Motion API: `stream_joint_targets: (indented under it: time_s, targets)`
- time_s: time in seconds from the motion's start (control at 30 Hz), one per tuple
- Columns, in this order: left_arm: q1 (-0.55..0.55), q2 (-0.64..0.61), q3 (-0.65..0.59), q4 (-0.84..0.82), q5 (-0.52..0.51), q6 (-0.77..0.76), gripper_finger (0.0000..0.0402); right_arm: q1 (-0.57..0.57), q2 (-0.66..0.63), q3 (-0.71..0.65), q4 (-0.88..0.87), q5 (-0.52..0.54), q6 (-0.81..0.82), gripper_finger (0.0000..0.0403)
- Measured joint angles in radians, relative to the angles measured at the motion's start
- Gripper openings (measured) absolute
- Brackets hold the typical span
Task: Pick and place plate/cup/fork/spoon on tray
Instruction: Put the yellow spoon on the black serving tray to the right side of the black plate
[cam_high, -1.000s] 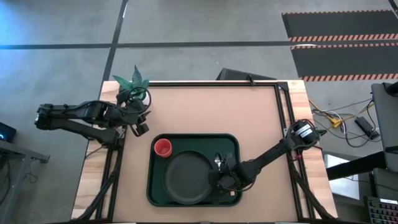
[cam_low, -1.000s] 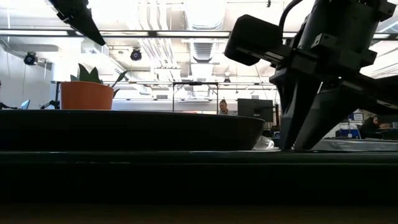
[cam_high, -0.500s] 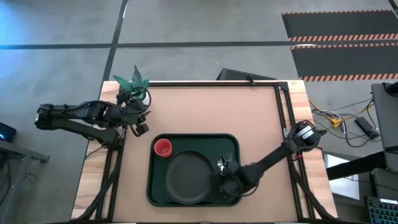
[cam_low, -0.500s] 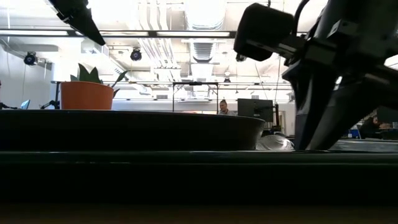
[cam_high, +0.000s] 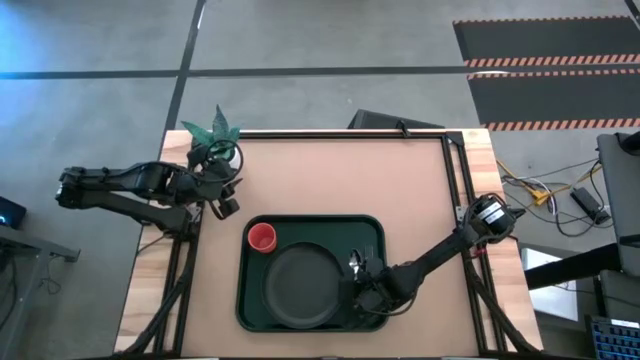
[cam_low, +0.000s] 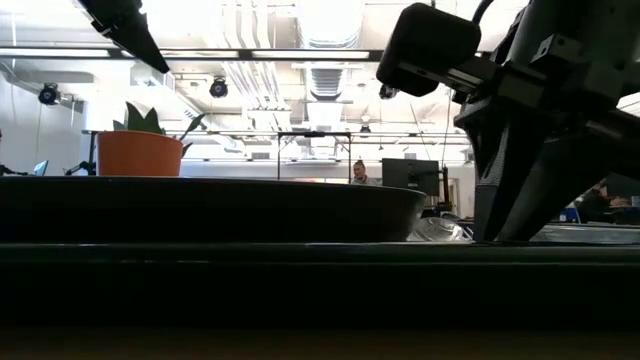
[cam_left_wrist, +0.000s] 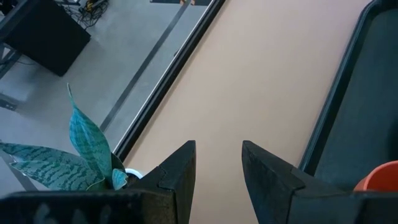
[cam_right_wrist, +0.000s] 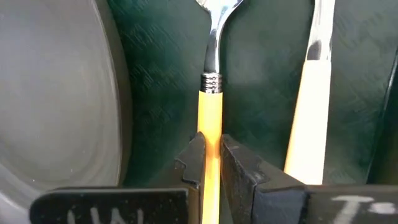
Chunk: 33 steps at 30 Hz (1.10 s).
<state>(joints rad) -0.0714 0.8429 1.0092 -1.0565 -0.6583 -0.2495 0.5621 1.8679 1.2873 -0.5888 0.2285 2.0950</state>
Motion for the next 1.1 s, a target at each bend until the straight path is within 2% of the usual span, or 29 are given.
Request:
stream_joint_targets:
  time_s: [1.1]
  targets:
    - [0.000, 0.003, 0.000, 0.002, 0.005, -0.005, 0.0112, -0.006, 0.000, 0.000, -0.023, 0.009, -0.029, 0.0035]
